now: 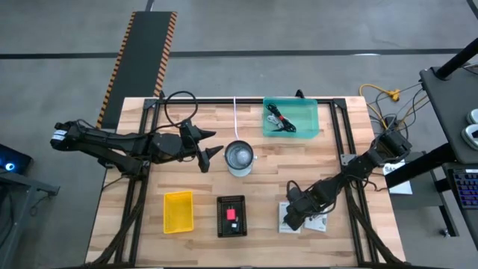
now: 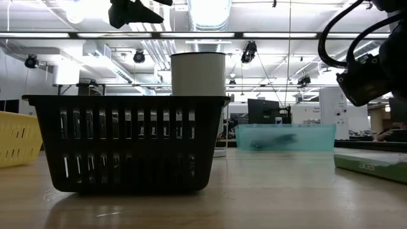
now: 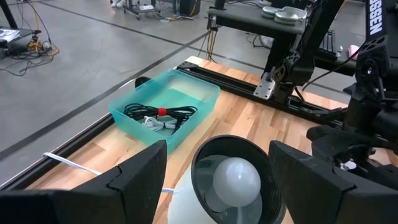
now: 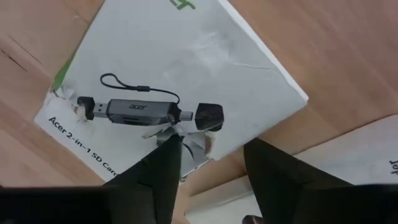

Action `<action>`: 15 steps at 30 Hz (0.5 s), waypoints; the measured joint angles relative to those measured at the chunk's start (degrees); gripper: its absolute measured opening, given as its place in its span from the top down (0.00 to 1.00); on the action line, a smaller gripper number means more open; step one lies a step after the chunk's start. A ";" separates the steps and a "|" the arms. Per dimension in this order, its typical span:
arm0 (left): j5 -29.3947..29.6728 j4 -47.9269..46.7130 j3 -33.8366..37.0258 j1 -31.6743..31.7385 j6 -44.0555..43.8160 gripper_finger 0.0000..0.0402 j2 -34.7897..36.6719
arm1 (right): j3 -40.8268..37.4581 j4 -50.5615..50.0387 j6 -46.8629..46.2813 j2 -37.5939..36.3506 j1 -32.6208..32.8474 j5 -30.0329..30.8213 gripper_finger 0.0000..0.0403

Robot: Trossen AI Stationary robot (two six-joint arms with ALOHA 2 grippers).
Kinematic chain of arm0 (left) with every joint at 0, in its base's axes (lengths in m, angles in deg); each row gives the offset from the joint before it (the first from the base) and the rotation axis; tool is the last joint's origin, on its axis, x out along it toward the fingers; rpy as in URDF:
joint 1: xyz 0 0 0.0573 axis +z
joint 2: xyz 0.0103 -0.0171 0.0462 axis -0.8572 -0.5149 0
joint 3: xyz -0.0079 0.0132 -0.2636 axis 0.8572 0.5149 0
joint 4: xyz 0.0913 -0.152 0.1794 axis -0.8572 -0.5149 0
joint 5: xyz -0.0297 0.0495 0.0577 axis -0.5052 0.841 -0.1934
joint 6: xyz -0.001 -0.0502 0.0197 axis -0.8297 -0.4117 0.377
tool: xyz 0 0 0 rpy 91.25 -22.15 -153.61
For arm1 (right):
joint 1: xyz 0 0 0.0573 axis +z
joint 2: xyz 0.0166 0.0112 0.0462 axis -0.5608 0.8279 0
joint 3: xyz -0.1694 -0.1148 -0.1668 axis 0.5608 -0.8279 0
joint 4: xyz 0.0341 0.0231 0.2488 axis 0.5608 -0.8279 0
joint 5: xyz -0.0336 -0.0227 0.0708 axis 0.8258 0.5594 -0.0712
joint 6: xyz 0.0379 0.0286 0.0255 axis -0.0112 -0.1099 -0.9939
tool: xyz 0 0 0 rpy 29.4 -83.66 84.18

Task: Pick and place items into bin
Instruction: Put the left card reader box into the yellow bin

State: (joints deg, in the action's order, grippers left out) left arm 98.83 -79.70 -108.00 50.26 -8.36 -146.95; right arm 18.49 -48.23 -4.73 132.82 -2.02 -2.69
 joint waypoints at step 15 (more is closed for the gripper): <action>0.01 0.07 0.04 0.01 -0.07 0.34 0.00 | -0.27 -0.32 1.71 0.11 -0.09 -0.81 0.96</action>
State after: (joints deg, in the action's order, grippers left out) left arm 98.85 -79.63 -107.95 50.27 -8.42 -146.95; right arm 18.22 -48.54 -3.02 132.93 -2.10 -3.50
